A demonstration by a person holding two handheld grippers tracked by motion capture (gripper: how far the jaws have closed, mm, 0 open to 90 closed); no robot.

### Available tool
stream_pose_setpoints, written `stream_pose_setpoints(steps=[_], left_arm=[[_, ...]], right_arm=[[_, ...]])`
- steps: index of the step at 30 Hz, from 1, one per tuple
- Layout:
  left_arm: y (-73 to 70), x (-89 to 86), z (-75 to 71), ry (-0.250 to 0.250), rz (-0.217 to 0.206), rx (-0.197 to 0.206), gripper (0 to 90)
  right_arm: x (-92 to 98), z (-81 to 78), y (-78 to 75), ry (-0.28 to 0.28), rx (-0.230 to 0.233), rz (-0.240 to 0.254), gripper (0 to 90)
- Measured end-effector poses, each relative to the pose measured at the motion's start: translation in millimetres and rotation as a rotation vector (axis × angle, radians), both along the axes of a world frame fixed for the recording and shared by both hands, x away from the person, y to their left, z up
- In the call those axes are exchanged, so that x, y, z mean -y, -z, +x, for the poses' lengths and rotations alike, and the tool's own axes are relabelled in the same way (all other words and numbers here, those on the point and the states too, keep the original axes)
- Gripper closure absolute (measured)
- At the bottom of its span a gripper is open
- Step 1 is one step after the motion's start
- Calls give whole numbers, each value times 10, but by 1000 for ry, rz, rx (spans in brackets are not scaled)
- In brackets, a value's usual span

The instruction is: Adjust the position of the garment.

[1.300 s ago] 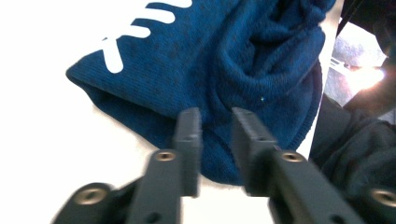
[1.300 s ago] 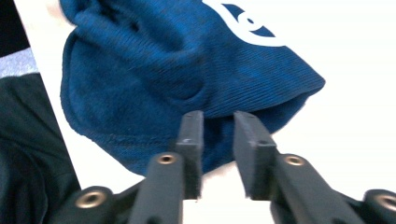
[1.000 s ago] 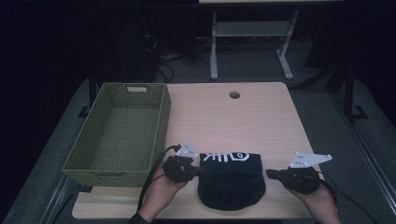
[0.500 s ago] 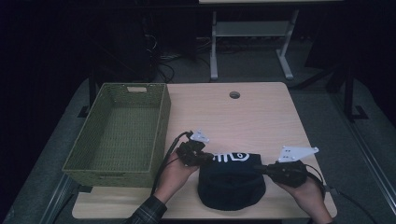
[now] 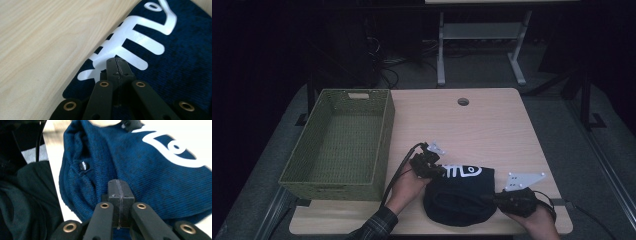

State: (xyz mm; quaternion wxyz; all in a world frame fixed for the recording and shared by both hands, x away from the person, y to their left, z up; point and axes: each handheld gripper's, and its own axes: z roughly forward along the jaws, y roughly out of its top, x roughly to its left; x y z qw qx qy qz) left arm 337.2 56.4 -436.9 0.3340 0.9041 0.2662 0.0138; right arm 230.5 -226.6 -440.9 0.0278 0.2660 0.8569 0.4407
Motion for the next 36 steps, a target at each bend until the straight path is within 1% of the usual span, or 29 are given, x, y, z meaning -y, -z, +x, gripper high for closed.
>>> stream_pose_setpoints(steps=[2,5,6,7,8,9,11,12,14,15,16,17,18,19,20,22,24,26,29,31,32,33,34,36], left_arm=[[17,5,7,13,18,-5,900],[50,17,41,31,55,5,900],[64,26,53,24,54,-1,900],[77,31,72,30,50,-12,900],[82,33,92,38,56,-20,900],[85,40,104,34,55,-25,900],[88,59,124,49,68,-22,900],[99,80,129,48,73,-17,900],[110,107,175,72,94,-7,900],[110,117,202,74,93,-10,900],[110,127,232,82,96,-11,900],[116,146,251,74,85,-13,900],[115,154,281,84,92,-9,900],[119,171,300,79,87,-9,900],[121,177,329,85,92,-1,900],[118,193,377,82,93,-3,900],[121,198,429,83,94,6,900],[124,219,462,70,82,14,900],[92,211,486,74,75,28,900],[39,178,460,71,42,38,900],[0,153,435,65,21,39,900],[-53,124,407,70,12,45,900],[-109,101,365,68,-2,45,900],[-210,59,281,68,-31,62,900]], right_arm=[[-41,-26,51,-10,-11,-21,900],[-110,-42,118,-23,-28,-39,900],[-138,-45,135,-29,-30,-51,900],[-171,-46,154,-36,-28,-62,900],[-205,-50,173,-42,-27,-78,900],[-239,-55,193,-50,-27,-95,900],[-289,-66,215,-62,-19,-112,900],[-309,-69,223,-65,-18,-116,900],[-348,-70,240,-72,-18,-117,900],[-369,-71,242,-73,-23,-118,900],[-388,-66,246,-77,-14,-123,900],[-411,-66,245,-78,-14,-124,900],[-435,-59,247,-77,-14,-125,900],[-463,-47,248,-74,-14,-127,900],[-491,-33,249,-74,-12,-130,900],[-546,1,249,-74,-7,-134,900],[-592,33,242,-67,-9,-142,900],[-626,62,239,-59,3,-153,900],[-656,91,239,-48,8,-155,900],[-666,86,226,-43,15,-158,900],[-654,80,207,-47,22,-150,900],[-627,76,178,-47,26,-131,900],[-589,74,141,-39,32,-110,900],[-496,75,60,-20,54,-53,900]])
